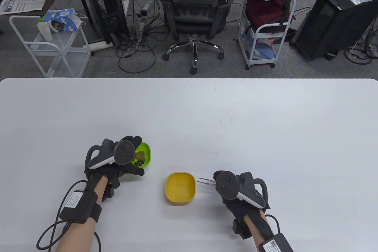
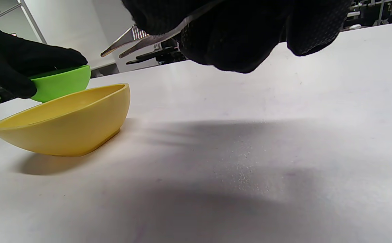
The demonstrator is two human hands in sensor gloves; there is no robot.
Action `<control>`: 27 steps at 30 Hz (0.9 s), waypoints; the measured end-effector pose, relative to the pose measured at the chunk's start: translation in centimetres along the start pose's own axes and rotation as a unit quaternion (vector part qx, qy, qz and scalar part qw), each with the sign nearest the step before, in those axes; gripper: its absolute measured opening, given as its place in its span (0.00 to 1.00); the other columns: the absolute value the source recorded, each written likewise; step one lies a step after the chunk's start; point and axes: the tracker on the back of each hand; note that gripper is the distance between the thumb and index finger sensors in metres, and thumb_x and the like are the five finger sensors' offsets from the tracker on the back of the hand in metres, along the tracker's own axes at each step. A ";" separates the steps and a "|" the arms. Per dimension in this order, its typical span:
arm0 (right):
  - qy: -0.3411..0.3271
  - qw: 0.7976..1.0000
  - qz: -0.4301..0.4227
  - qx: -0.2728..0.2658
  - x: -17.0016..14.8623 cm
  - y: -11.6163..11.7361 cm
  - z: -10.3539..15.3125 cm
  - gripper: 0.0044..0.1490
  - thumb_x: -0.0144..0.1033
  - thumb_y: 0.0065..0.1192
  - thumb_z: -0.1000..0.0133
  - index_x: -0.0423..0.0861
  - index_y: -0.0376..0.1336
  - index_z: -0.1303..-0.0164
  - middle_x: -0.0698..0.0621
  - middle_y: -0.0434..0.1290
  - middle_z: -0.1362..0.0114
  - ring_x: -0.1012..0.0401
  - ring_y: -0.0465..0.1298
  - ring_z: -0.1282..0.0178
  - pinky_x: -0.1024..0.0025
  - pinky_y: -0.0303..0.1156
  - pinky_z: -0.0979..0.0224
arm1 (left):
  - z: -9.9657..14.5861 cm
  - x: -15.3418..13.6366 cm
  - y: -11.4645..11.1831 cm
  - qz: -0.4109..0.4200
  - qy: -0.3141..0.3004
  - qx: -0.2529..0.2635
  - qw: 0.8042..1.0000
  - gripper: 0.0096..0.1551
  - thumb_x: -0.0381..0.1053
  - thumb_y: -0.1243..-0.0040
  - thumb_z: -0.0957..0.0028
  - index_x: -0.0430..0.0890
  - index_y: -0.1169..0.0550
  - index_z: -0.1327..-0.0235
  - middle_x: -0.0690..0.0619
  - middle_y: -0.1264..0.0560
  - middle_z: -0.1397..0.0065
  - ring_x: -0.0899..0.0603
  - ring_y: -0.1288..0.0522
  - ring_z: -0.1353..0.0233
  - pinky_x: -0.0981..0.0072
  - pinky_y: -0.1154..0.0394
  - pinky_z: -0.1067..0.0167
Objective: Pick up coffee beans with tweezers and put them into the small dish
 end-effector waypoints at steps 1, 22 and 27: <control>0.000 1.000 0.000 0.000 0.0 0.0 0.0 0.32 0.36 0.52 0.43 0.44 0.53 0.28 0.46 0.74 0.36 0.53 0.78 0.45 0.38 0.65 0.21 | 0.4 0.4 0.1 0.002 -0.005 0.006 1.000 0.72 0.75 0.35 0.66 0.42 0.44 0.11 0.38 0.39 0.10 0.33 0.26 0.20 0.34 0.32 0.23; 0.001 1.000 0.000 -0.016 -0.4 0.1 -0.7 0.32 0.37 0.53 0.44 0.47 0.55 0.28 0.47 0.75 0.38 0.53 0.78 0.45 0.38 0.65 0.21 | 6.3 6.4 -1.2 -0.007 -0.065 0.073 0.995 0.70 0.76 0.40 0.63 0.37 0.41 0.12 0.33 0.37 0.11 0.29 0.25 0.24 0.30 0.30 0.25; 0.001 1.000 0.001 -0.020 -0.5 0.1 -0.7 0.32 0.38 0.54 0.44 0.47 0.56 0.28 0.49 0.75 0.38 0.54 0.78 0.46 0.38 0.66 0.21 | 7.5 6.5 -1.4 0.003 -0.076 0.087 0.993 0.70 0.77 0.41 0.62 0.36 0.41 0.12 0.32 0.37 0.11 0.29 0.25 0.24 0.29 0.31 0.26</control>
Point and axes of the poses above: the tracker on the back of each hand, its own x axis roughly to the thumb side, its own z axis roughly from the fingertips to the wrist, y = z × x
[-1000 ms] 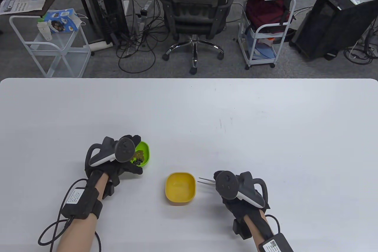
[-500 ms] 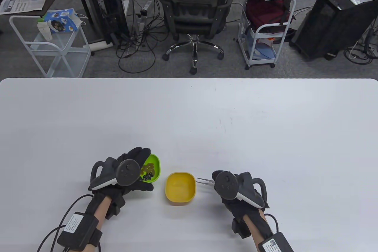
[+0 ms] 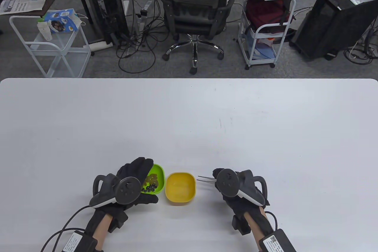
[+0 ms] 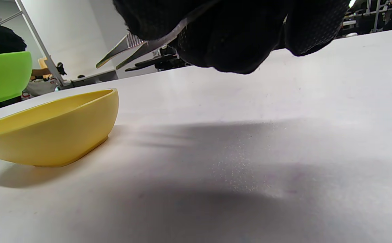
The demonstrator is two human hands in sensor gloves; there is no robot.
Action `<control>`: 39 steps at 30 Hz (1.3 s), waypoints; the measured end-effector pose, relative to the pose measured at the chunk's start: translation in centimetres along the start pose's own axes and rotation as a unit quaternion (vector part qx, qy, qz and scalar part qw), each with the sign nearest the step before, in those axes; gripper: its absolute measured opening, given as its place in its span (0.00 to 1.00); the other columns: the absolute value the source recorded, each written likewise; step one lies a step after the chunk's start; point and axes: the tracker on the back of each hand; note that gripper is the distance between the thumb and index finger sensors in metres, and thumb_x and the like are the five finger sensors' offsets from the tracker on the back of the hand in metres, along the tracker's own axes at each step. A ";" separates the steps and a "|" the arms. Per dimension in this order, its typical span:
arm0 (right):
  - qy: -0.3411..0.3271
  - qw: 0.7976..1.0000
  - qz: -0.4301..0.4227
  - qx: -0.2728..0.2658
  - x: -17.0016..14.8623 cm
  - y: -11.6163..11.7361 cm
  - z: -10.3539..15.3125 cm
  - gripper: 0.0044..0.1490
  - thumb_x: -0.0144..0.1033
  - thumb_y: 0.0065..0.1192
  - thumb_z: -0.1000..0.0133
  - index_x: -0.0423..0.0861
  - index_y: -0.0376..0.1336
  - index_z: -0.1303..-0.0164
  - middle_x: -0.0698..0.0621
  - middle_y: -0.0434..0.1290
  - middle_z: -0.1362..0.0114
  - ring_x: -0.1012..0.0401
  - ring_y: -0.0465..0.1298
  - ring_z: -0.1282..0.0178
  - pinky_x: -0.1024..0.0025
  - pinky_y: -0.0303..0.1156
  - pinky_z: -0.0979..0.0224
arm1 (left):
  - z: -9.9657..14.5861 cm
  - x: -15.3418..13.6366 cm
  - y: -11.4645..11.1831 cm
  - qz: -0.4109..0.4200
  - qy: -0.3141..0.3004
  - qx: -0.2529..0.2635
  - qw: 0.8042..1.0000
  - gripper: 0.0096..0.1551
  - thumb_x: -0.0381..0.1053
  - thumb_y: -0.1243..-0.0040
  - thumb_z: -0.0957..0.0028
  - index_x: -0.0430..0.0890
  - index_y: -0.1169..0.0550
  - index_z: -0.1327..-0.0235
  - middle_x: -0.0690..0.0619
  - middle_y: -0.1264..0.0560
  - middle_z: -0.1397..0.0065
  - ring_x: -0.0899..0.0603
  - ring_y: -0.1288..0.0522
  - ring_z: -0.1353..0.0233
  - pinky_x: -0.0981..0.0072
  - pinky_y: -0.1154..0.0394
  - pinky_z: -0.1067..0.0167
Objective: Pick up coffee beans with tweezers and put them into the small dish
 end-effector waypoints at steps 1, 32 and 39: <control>0.000 1.000 -0.001 -0.002 0.0 0.0 0.0 0.32 0.38 0.54 0.44 0.47 0.56 0.28 0.49 0.75 0.38 0.54 0.78 0.46 0.38 0.66 0.21 | 0.2 0.0 0.2 -0.002 0.000 0.002 1.000 0.70 0.77 0.41 0.62 0.36 0.41 0.12 0.32 0.37 0.11 0.29 0.25 0.24 0.29 0.31 0.26; -0.068 0.993 -0.032 -0.091 3.2 -2.6 1.0 0.31 0.41 0.54 0.44 0.48 0.63 0.30 0.51 0.76 0.43 0.55 0.79 0.51 0.39 0.67 0.22 | 0.5 1.3 -0.3 -0.032 -0.029 0.007 0.999 0.70 0.77 0.42 0.63 0.38 0.41 0.12 0.34 0.38 0.11 0.29 0.26 0.24 0.30 0.31 0.25; -0.102 0.990 -0.001 -0.098 6.4 -2.9 0.9 0.30 0.41 0.54 0.45 0.47 0.63 0.31 0.51 0.76 0.43 0.55 0.79 0.51 0.39 0.67 0.22 | 0.6 1.5 -0.4 -0.027 -0.032 0.014 0.999 0.70 0.77 0.42 0.63 0.38 0.41 0.12 0.34 0.38 0.11 0.30 0.26 0.24 0.30 0.31 0.25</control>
Point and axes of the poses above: the tracker on the back of each hand, its own x axis roughly to the thumb side, its own z axis roughly from the fingertips to the wrist, y = z × x
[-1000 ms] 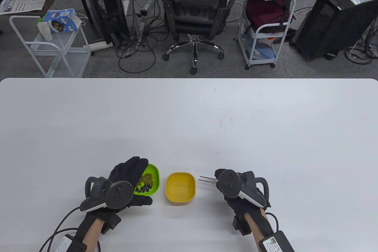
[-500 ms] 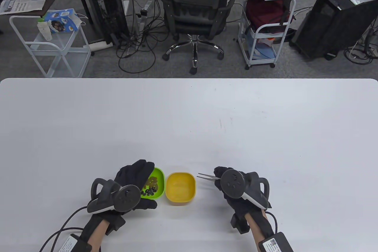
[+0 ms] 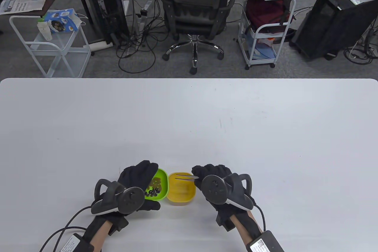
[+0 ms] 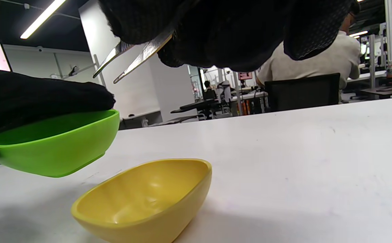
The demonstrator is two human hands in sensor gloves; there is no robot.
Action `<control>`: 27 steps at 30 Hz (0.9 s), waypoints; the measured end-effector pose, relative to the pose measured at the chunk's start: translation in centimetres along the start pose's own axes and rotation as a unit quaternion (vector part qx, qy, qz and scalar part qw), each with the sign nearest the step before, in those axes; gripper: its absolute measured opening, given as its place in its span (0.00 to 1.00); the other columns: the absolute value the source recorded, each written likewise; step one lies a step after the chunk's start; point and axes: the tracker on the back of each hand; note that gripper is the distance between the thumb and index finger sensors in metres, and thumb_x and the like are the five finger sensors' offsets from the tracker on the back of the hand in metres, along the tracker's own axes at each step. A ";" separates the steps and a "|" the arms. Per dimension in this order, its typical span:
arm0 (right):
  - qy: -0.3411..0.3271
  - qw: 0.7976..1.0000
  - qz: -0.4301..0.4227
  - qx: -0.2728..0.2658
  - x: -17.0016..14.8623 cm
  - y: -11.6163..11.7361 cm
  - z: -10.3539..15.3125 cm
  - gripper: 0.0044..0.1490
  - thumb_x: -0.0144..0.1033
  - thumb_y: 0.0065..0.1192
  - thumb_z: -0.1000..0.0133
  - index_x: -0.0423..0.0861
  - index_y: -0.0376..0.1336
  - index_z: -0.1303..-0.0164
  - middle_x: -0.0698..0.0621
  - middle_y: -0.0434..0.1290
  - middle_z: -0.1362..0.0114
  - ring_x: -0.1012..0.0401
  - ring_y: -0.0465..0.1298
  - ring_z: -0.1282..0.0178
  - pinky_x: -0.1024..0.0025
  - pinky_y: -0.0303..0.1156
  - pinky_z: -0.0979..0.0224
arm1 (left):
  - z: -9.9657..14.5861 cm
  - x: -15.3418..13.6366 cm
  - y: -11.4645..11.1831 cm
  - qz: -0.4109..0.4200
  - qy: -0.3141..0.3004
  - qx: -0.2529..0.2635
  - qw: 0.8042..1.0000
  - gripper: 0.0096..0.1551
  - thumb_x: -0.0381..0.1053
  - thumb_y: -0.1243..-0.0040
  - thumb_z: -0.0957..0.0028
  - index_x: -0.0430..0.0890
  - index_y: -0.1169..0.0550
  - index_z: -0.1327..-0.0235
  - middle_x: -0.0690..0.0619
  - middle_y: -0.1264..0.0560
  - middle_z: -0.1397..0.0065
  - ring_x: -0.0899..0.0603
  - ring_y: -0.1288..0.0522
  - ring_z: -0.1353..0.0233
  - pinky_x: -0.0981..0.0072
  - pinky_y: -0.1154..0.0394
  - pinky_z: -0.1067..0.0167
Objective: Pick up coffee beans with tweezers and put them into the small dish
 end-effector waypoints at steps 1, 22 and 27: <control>-0.003 1.000 0.002 0.001 0.3 0.0 -0.1 0.30 0.41 0.55 0.45 0.47 0.64 0.31 0.51 0.76 0.43 0.55 0.79 0.51 0.39 0.67 0.22 | 0.0 0.0 0.0 0.000 -0.001 -0.001 1.000 0.70 0.77 0.42 0.63 0.38 0.41 0.12 0.34 0.38 0.11 0.30 0.26 0.24 0.30 0.31 0.25; -0.060 0.993 0.101 -0.003 5.8 2.4 -2.2 0.28 0.45 0.60 0.47 0.51 0.68 0.37 0.53 0.78 0.46 0.56 0.80 0.52 0.42 0.68 0.22 | 0.0 0.2 0.2 -0.016 0.010 0.005 1.000 0.70 0.77 0.42 0.63 0.37 0.41 0.12 0.32 0.37 0.11 0.29 0.26 0.24 0.30 0.31 0.26; -0.071 0.988 0.131 -0.035 6.3 2.6 -1.8 0.27 0.46 0.60 0.48 0.53 0.69 0.38 0.54 0.78 0.47 0.57 0.80 0.53 0.43 0.69 0.22 | -0.1 0.2 0.3 -0.023 0.011 0.003 1.000 0.70 0.77 0.42 0.63 0.37 0.41 0.12 0.32 0.38 0.11 0.29 0.26 0.24 0.30 0.31 0.26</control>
Point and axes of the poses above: the tracker on the back of each hand, its own x axis roughly to the thumb side, its own z axis roughly from the fingertips to the wrist, y = z × x
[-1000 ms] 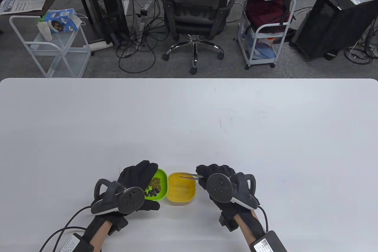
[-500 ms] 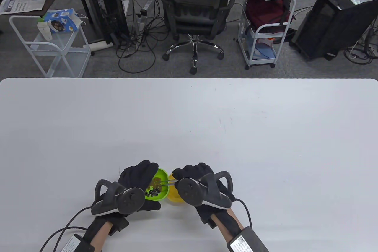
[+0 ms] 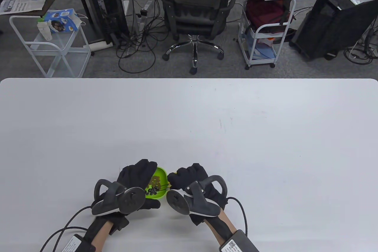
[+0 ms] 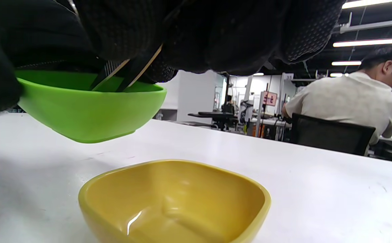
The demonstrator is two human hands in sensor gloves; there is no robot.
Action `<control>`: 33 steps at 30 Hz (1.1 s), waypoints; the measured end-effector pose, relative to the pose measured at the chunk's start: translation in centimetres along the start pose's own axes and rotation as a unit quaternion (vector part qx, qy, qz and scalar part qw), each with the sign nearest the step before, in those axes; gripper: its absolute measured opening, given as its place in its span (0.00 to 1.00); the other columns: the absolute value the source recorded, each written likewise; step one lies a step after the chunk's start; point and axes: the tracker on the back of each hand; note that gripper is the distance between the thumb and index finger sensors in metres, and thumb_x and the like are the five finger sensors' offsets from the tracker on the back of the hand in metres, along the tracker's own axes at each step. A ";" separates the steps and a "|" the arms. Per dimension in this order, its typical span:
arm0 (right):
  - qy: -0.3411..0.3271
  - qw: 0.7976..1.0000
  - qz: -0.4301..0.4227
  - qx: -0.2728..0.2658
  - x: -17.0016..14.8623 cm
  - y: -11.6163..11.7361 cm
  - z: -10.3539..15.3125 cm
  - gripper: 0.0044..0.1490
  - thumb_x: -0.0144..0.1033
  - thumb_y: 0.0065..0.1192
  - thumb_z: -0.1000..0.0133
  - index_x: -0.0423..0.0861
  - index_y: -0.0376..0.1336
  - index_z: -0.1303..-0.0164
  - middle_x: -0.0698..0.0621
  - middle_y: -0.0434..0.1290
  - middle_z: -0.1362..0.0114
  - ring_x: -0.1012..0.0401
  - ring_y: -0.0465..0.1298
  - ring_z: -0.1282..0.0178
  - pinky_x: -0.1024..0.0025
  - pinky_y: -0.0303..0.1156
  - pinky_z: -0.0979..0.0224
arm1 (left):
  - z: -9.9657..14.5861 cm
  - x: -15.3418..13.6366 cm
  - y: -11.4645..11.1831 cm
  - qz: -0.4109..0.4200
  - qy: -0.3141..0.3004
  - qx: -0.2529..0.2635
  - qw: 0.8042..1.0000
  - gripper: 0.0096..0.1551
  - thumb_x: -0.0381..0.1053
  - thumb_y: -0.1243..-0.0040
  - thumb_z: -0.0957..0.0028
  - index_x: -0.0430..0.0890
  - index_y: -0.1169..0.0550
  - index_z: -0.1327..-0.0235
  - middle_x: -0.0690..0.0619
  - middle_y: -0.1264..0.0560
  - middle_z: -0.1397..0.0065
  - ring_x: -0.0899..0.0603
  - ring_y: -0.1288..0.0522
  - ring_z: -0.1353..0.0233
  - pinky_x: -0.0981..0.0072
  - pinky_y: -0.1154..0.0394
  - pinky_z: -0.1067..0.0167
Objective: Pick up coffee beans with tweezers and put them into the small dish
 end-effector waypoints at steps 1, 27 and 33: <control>0.000 1.000 0.000 -0.003 0.1 0.0 0.0 0.27 0.46 0.60 0.48 0.52 0.70 0.38 0.54 0.78 0.47 0.57 0.80 0.53 0.43 0.69 0.22 | 0.0 0.0 0.0 -0.002 0.000 -0.001 1.000 0.70 0.77 0.42 0.63 0.37 0.41 0.12 0.32 0.37 0.11 0.29 0.26 0.24 0.30 0.31 0.26; -0.006 0.997 0.062 0.051 1.4 0.9 -0.5 0.26 0.43 0.57 0.46 0.49 0.69 0.39 0.53 0.76 0.47 0.56 0.78 0.55 0.41 0.69 0.23 | -0.4 1.0 -0.2 -0.023 -0.011 -0.006 1.000 0.70 0.77 0.41 0.63 0.38 0.41 0.12 0.33 0.37 0.11 0.29 0.26 0.24 0.30 0.31 0.25; -0.004 0.997 0.054 0.055 1.3 0.8 -0.5 0.26 0.43 0.58 0.46 0.49 0.69 0.39 0.53 0.76 0.47 0.56 0.78 0.54 0.41 0.68 0.23 | -0.4 1.0 -0.2 -0.021 -0.010 -0.007 1.000 0.70 0.77 0.42 0.63 0.38 0.41 0.12 0.33 0.37 0.11 0.29 0.26 0.24 0.30 0.31 0.25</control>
Point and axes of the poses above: the tracker on the back of each hand, its own x axis roughly to the thumb side, its own z axis roughly from the fingertips to the wrist, y = z × x
